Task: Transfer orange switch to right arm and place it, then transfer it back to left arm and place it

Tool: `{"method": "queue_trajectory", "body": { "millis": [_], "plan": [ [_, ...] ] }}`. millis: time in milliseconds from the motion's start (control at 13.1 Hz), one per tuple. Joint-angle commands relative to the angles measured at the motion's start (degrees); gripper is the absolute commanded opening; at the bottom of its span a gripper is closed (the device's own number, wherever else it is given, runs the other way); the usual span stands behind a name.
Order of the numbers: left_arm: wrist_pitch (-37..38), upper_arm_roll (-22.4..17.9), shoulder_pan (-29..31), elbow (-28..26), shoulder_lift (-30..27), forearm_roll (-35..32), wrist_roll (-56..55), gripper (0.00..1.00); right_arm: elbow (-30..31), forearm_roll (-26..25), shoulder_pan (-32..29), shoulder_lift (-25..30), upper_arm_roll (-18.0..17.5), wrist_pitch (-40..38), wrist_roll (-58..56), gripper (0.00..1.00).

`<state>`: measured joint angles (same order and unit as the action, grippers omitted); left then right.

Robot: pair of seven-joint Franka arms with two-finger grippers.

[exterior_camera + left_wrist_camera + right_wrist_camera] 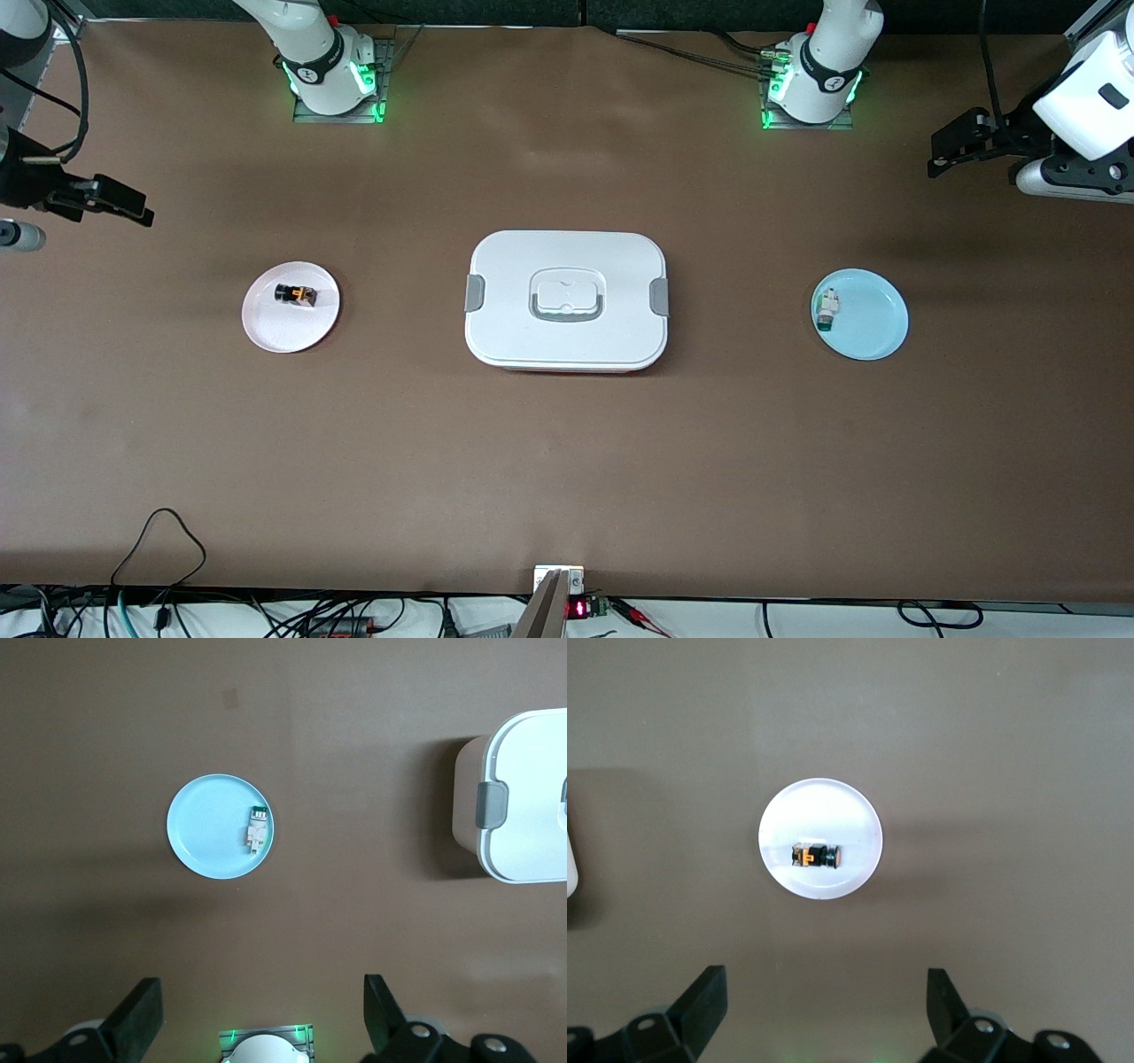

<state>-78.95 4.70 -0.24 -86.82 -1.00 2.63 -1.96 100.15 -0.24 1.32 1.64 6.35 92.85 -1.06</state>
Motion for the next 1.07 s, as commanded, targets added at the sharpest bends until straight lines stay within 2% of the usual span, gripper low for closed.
{"method": "queue_trajectory", "body": {
  "millis": [0,228,457,989],
  "plan": [
    [-0.1,0.3,-0.1,-0.4,-0.5,-1.1,0.4,1.0,0.8,0.2,-0.1,1.8,0.5,-0.5,-0.3,1.0],
    [-0.1,0.3,-0.1,-0.4,-0.5,-1.1,0.4,1.0,-0.7,0.2,0.1,1.4,0.2,-1.4,-0.3,1.0],
    [0.0,0.2,-0.1,-0.4,-0.5,-1.1,0.4,1.0,-5.0,0.4,0.2,-0.9,0.2,-3.6,-0.4,1.0],
    [0.0,0.2,-0.1,-0.4,-0.5,-1.1,0.4,1.0,-5.0,0.4,0.5,-1.7,0.2,-4.0,-0.3,1.0]
  ]
}}
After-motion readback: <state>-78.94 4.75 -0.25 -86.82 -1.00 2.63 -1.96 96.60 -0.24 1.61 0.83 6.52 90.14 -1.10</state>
